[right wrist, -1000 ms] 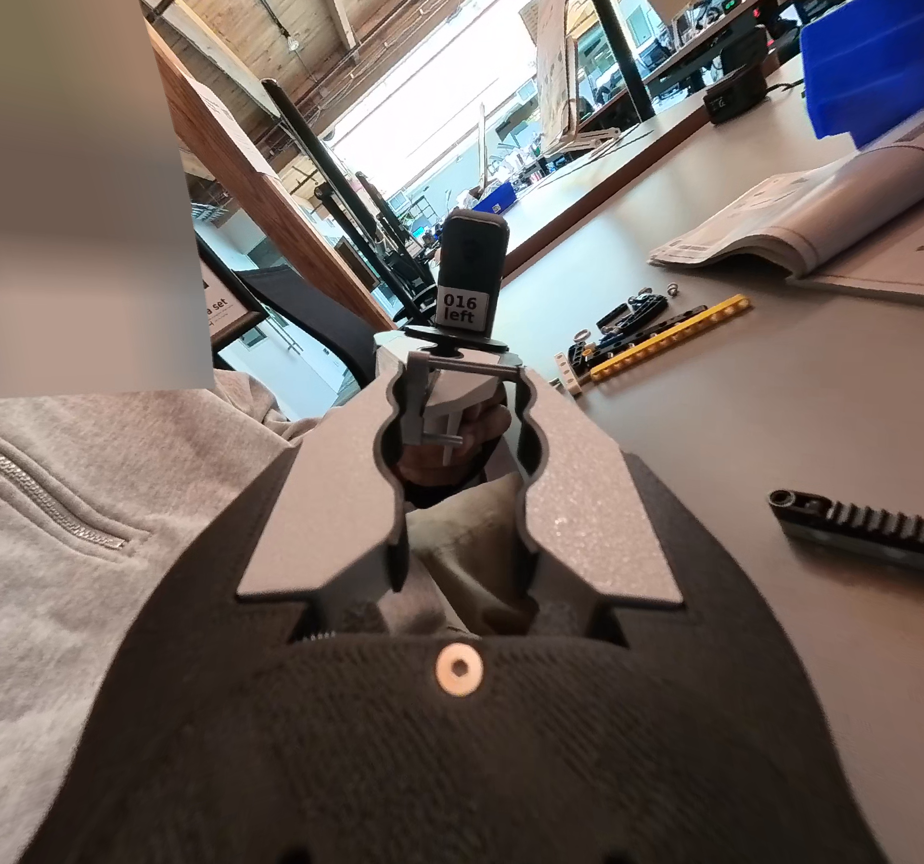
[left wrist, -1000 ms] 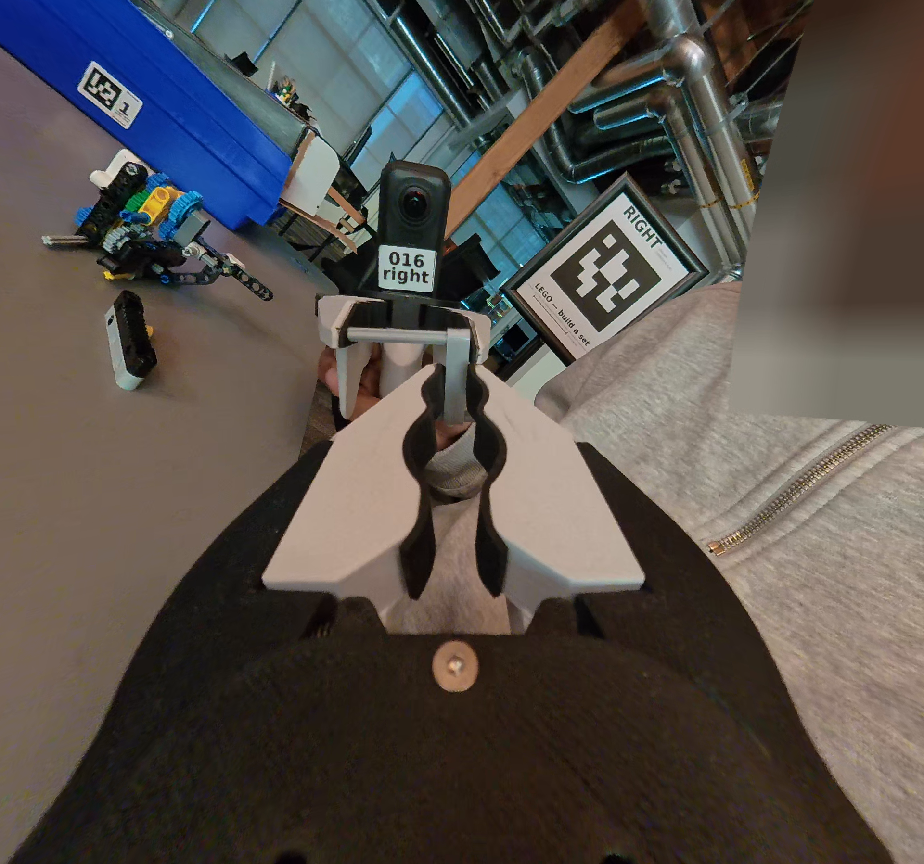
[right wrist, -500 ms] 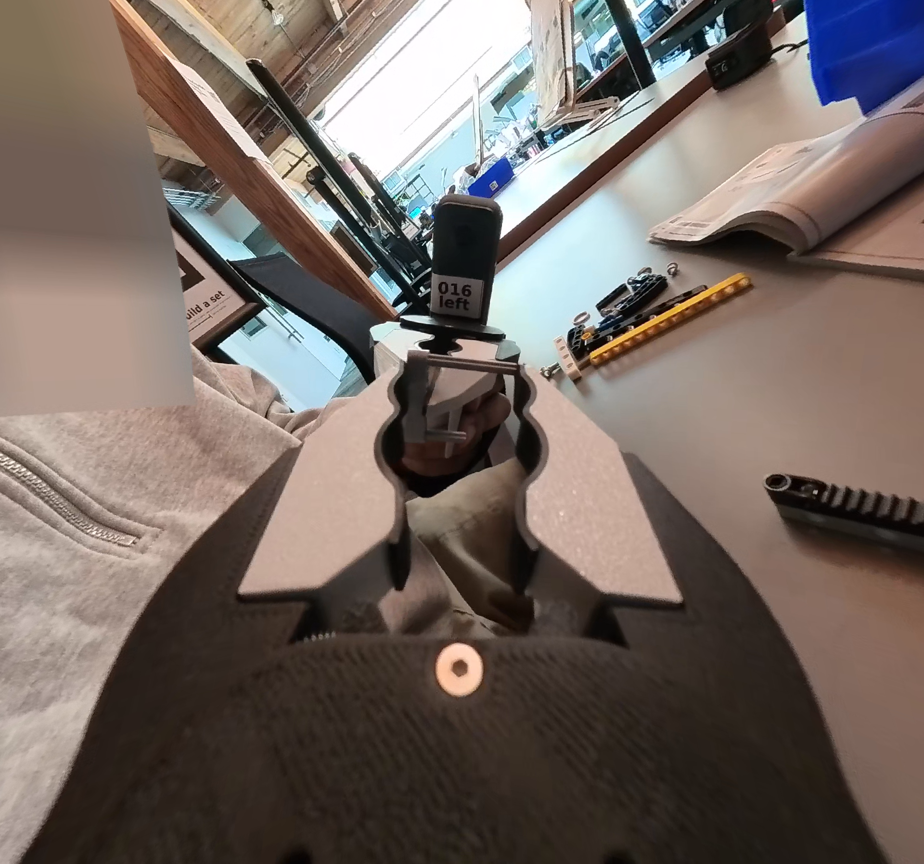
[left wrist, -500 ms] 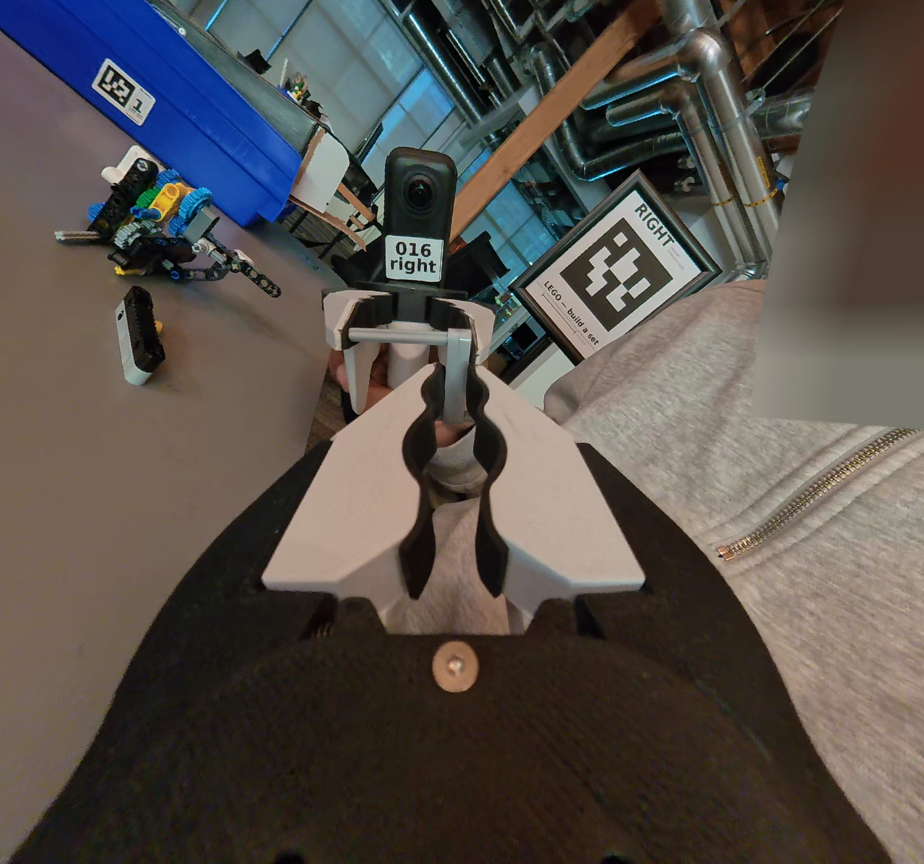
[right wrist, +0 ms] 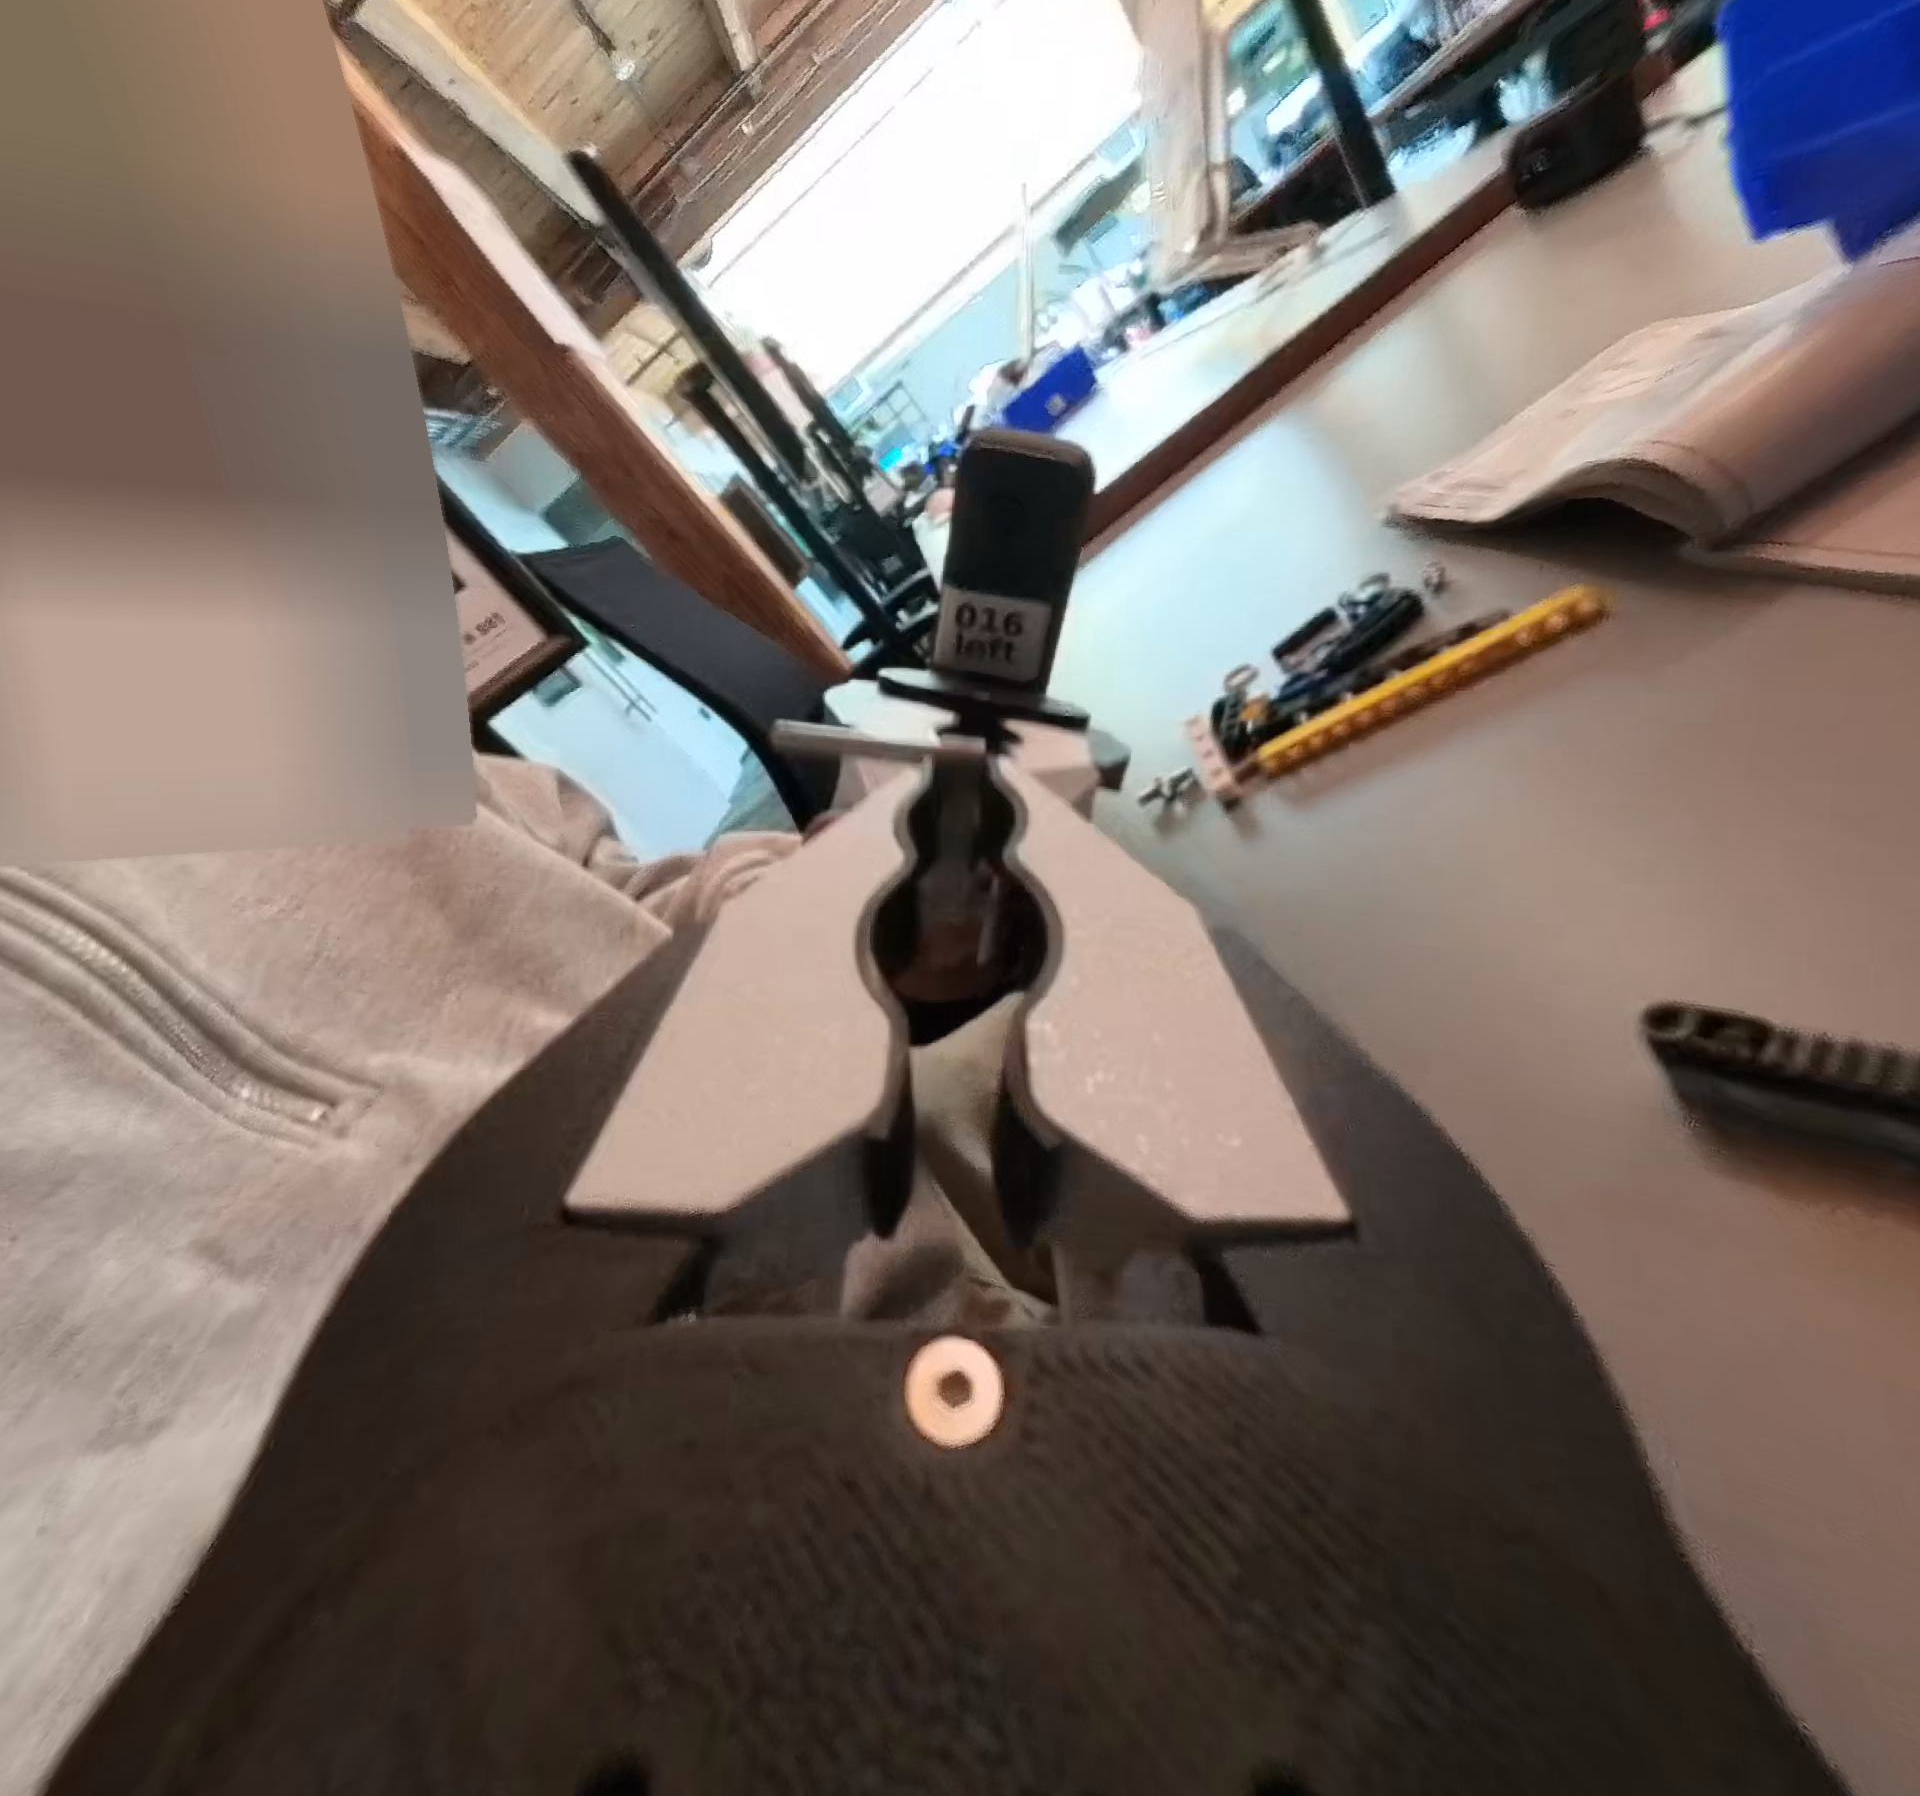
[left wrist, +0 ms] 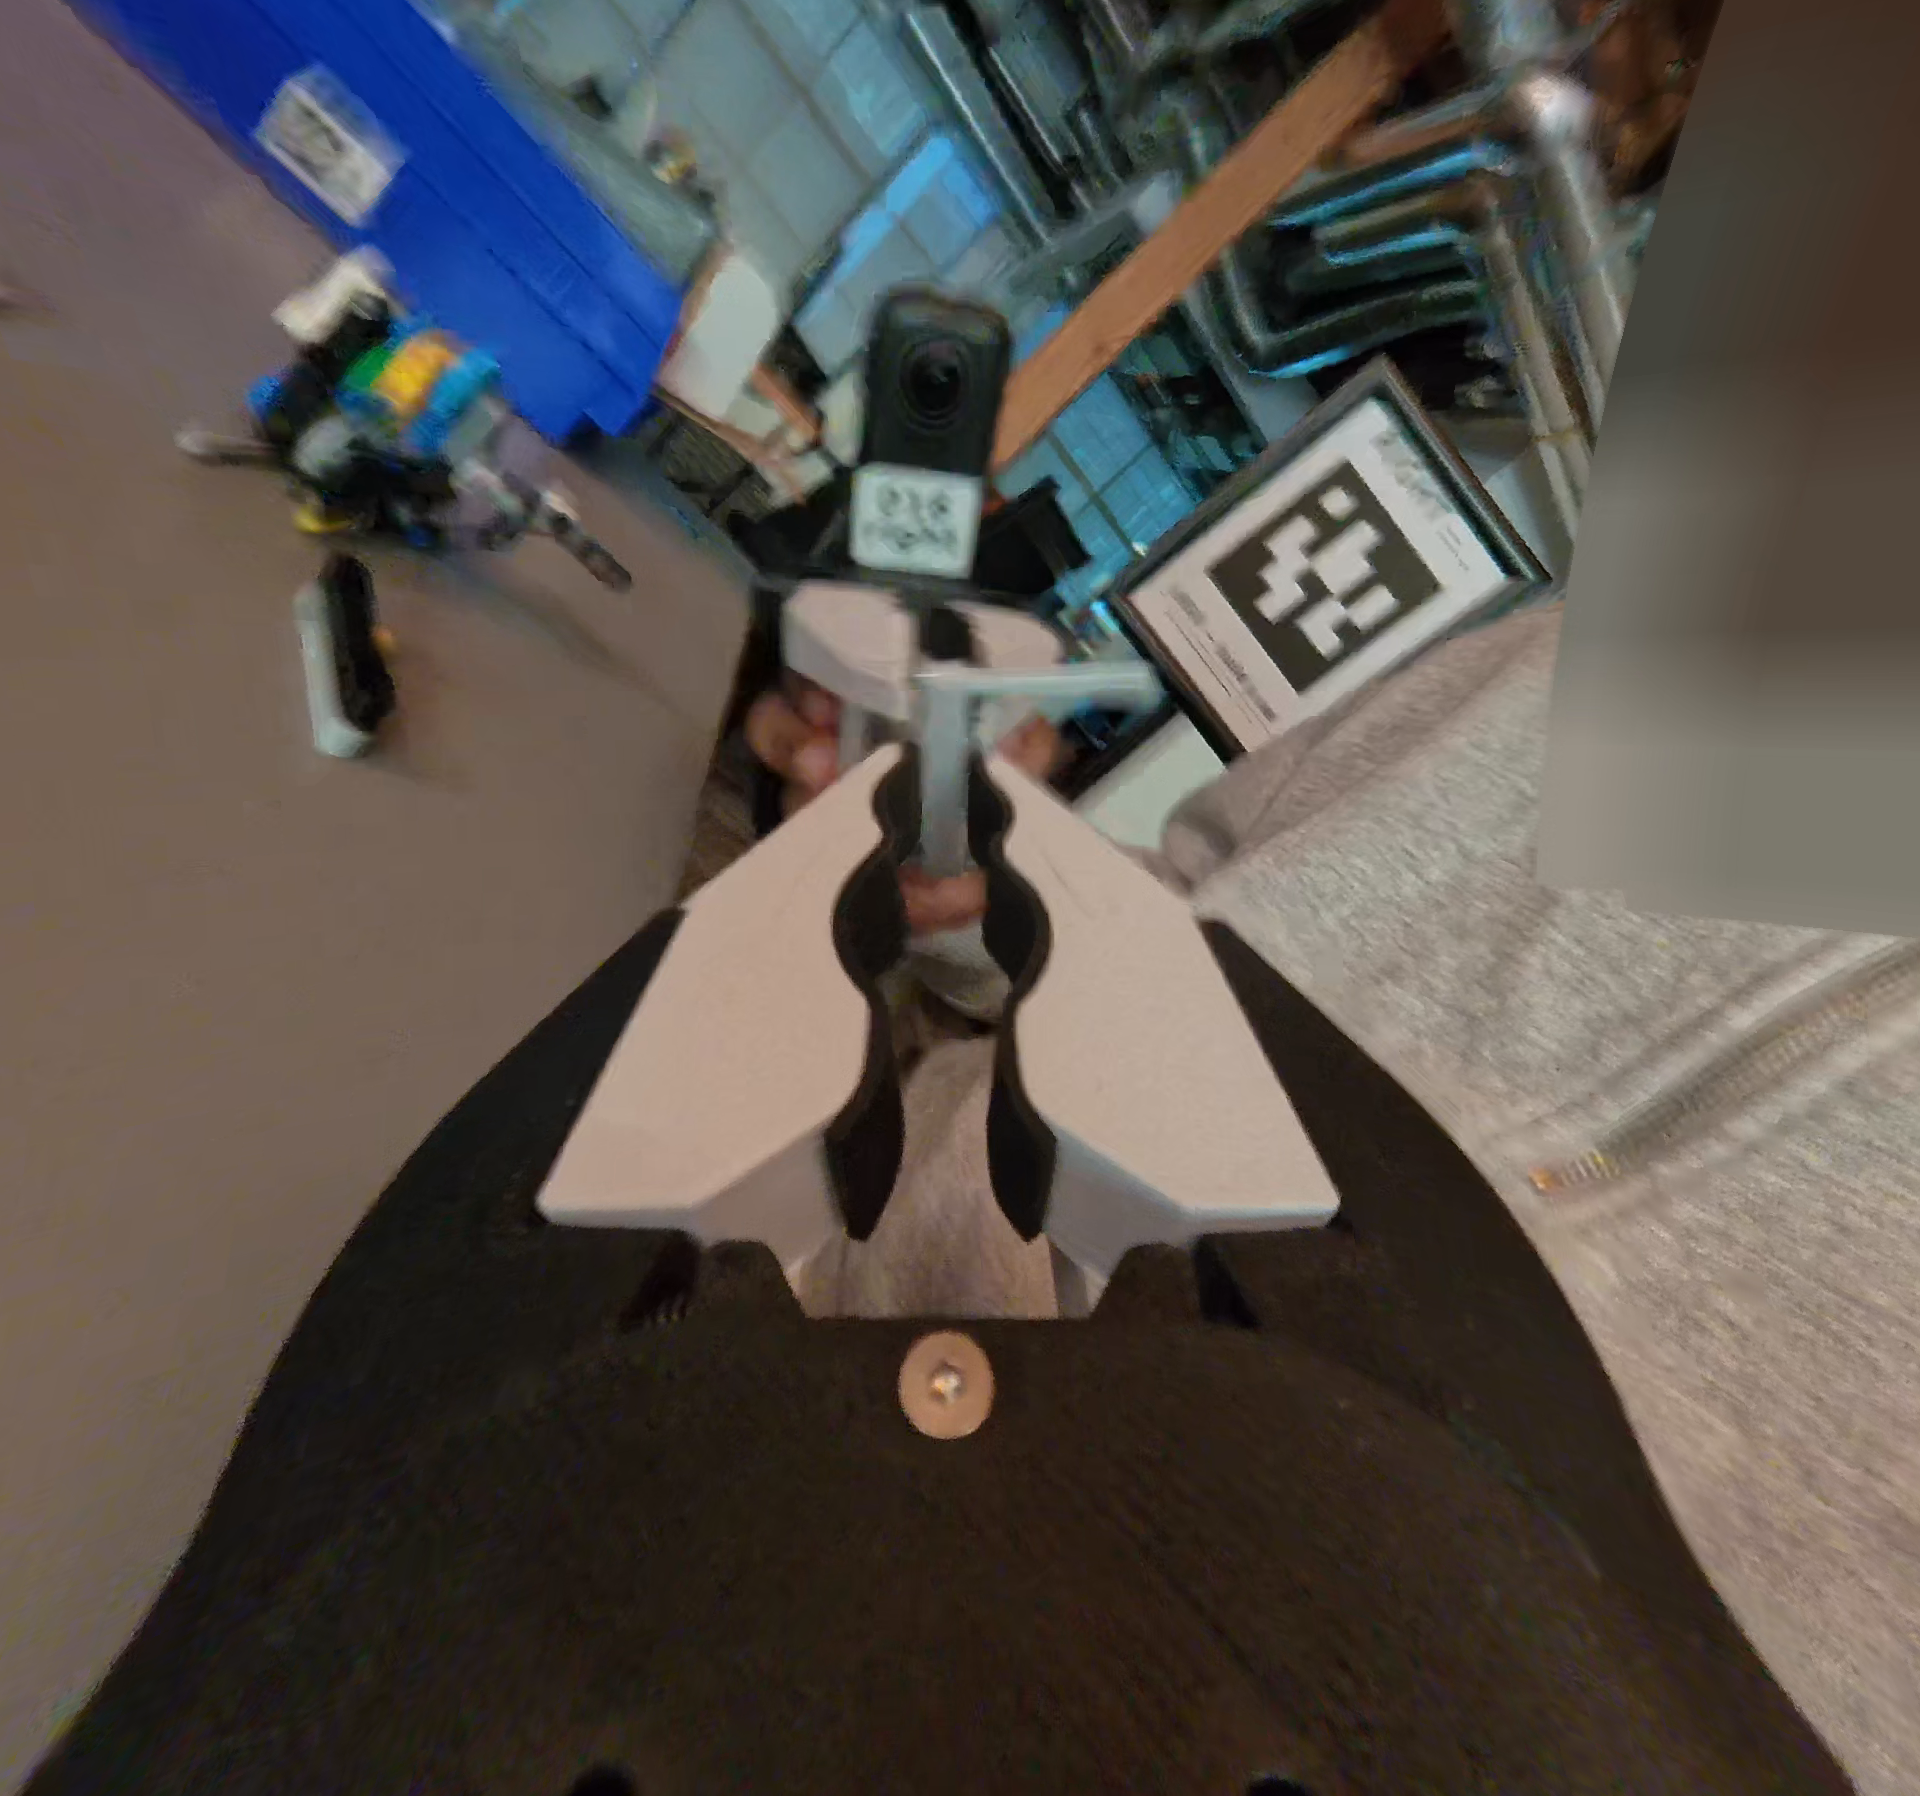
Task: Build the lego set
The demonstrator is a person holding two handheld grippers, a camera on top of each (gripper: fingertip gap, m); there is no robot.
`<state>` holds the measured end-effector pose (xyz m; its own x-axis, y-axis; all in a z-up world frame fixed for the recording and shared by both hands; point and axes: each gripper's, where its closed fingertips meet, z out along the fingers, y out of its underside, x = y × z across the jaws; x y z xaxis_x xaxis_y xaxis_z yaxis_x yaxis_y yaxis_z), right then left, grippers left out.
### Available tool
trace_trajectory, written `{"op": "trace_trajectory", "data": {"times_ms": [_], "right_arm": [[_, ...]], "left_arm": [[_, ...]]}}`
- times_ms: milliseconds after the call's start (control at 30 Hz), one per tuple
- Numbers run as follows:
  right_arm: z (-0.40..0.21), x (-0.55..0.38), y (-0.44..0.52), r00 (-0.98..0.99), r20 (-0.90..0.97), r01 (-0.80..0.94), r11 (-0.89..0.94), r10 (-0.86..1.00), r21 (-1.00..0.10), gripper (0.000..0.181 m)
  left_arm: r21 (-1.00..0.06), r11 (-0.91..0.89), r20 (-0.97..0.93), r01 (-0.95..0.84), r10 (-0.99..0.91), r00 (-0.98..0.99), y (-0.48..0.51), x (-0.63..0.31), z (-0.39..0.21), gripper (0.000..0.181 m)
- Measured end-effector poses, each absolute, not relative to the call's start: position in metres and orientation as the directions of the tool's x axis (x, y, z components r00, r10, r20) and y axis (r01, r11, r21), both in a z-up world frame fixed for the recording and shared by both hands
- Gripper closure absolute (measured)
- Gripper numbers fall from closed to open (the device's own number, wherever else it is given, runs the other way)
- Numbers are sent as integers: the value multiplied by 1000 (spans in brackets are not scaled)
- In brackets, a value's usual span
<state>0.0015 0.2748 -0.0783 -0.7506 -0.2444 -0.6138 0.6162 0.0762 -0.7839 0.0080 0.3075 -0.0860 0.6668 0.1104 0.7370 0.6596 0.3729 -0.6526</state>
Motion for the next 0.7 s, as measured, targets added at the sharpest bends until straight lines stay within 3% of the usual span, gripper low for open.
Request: {"op": "trace_trajectory", "data": {"times_ms": [67,267,333,367,700], "right_arm": [[-76,5,273,-781,-580,585,56,-233,-809,176],[-73,2,271,-875,-462,460,51,-142,-887,173],[-76,0,269,-871,-473,471,49,-135,-881,157],[-78,-3,269,-870,-478,475,52,-123,-878,137],[-64,8,276,-806,-515,540,-8,-293,-841,113]], "left_arm": [[-635,393,740,665,64,669,304,10,-82,177],[-705,367,691,607,162,704,300,8,-79,177],[-674,398,713,622,133,688,297,6,-77,177],[-673,400,715,623,134,686,297,6,-78,177],[-786,336,610,518,291,737,293,3,-82,177]]}}
